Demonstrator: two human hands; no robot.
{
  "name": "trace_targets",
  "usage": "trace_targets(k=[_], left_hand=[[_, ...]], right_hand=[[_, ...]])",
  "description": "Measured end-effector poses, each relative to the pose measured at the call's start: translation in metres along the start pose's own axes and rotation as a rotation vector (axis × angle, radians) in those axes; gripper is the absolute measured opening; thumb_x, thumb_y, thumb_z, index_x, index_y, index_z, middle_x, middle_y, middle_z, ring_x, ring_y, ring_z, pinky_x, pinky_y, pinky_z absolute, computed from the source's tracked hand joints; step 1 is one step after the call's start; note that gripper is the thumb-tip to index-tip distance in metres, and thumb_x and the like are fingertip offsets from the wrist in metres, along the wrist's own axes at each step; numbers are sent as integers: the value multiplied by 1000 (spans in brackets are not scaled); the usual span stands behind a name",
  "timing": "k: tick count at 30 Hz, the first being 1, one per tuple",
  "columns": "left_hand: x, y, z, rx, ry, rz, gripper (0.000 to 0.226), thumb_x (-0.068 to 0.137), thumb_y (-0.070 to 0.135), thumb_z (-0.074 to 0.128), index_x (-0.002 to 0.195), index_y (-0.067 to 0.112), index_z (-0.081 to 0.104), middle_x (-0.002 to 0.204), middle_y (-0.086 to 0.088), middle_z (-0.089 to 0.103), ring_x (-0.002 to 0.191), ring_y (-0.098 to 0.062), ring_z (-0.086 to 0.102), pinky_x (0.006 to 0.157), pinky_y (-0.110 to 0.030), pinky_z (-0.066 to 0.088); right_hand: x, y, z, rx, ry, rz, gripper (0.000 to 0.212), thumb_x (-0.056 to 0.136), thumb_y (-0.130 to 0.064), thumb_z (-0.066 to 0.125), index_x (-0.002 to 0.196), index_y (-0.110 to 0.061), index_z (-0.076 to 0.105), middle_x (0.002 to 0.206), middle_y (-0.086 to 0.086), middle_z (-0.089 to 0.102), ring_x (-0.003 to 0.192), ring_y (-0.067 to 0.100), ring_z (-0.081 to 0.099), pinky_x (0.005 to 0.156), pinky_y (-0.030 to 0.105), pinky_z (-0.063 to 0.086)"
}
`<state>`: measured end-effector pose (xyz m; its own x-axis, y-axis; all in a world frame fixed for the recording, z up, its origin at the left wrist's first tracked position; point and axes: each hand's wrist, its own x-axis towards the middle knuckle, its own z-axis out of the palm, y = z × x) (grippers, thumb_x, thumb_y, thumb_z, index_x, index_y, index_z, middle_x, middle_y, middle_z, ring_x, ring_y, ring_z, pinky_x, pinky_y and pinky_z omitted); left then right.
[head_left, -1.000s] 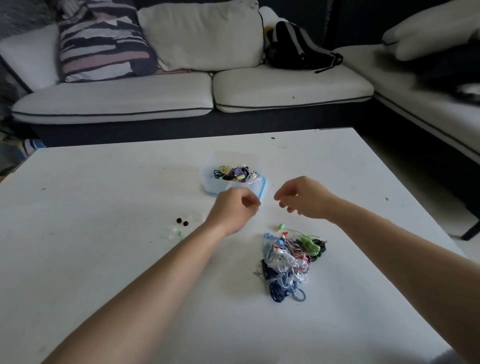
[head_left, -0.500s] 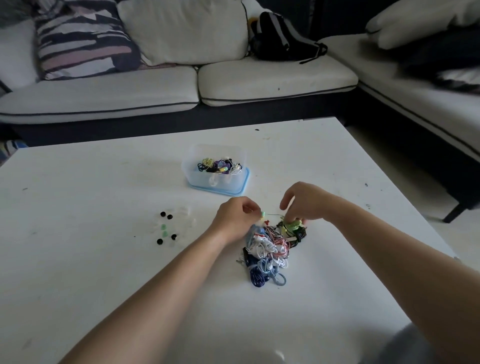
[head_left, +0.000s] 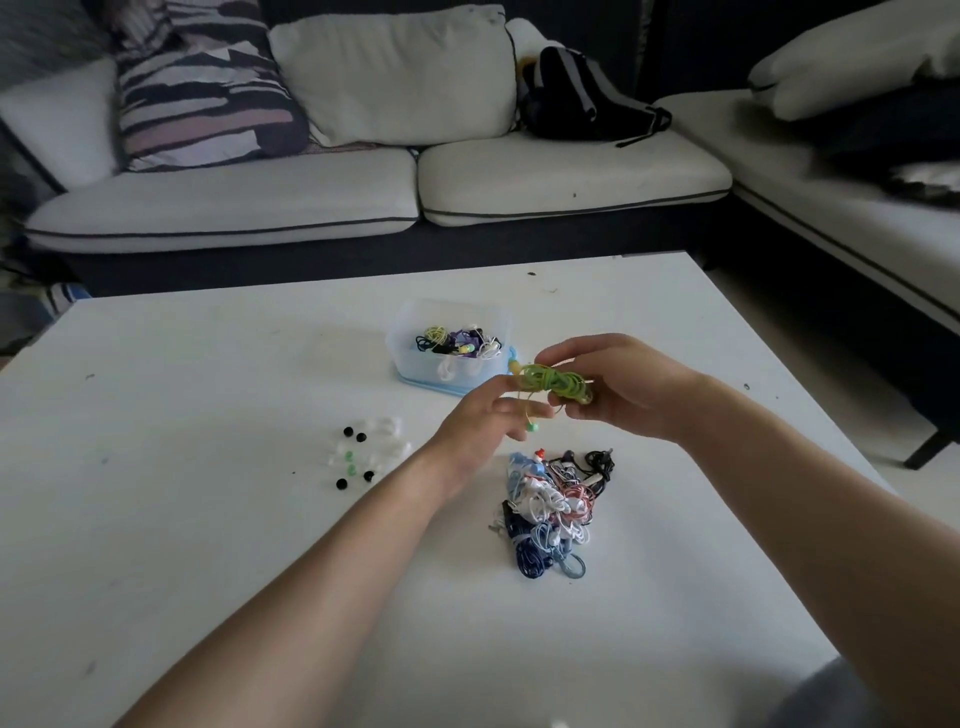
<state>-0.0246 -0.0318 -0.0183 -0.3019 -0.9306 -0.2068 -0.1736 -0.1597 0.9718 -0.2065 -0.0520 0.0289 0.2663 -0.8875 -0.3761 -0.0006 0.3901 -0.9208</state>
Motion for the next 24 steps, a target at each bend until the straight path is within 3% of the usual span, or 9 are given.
trace_targets(k=[3,5,7,10,16,21,24], left_hand=[[-10,4,-10,-61,-5,-7,34,82,-4,55,114,7,64,99,-11,74,98,-18,68,78,-19,48],[-18,4,-18,-234,-33,-71,28,88,-4,53,109,9,66,92,-11,71,98,-25,69,84,-31,53],[-26,6,-28,-403,-44,-133,28,90,-4,51,108,11,65,85,-9,66,93,-32,69,80,-40,57],[-41,10,-45,-494,-8,-170,29,90,-7,48,108,8,66,86,-10,66,82,-29,69,66,-32,58],[-65,12,-76,-536,91,-131,31,89,-17,46,110,-4,65,98,-17,69,85,-27,70,76,-27,60],[-82,13,-84,-447,139,-61,21,87,-11,59,102,0,67,94,-13,74,90,-21,73,71,-19,57],[-84,13,-80,-477,213,-49,16,85,-9,61,94,3,67,88,-12,75,85,-20,74,65,-18,56]], right_hand=[[-3,-1,8,177,-68,4,40,97,10,33,113,-3,68,91,16,69,67,20,63,58,27,52],[-3,-1,14,289,-104,12,46,96,8,27,112,-5,68,94,18,68,67,22,63,59,28,52],[-3,-1,19,374,-142,29,46,93,3,26,110,-5,68,96,19,68,68,23,63,60,30,53],[-4,-1,28,438,-166,65,38,94,-8,32,109,-3,67,94,18,68,67,24,61,62,31,53],[-7,6,50,245,-126,-2,21,95,-13,58,111,-2,65,84,8,65,66,16,56,61,27,49],[-12,17,63,200,-169,-46,4,88,-14,67,86,-11,67,80,5,57,64,16,52,61,30,44],[-12,21,69,215,-192,-35,18,80,-16,74,65,-16,65,73,3,53,60,17,52,66,32,43]])
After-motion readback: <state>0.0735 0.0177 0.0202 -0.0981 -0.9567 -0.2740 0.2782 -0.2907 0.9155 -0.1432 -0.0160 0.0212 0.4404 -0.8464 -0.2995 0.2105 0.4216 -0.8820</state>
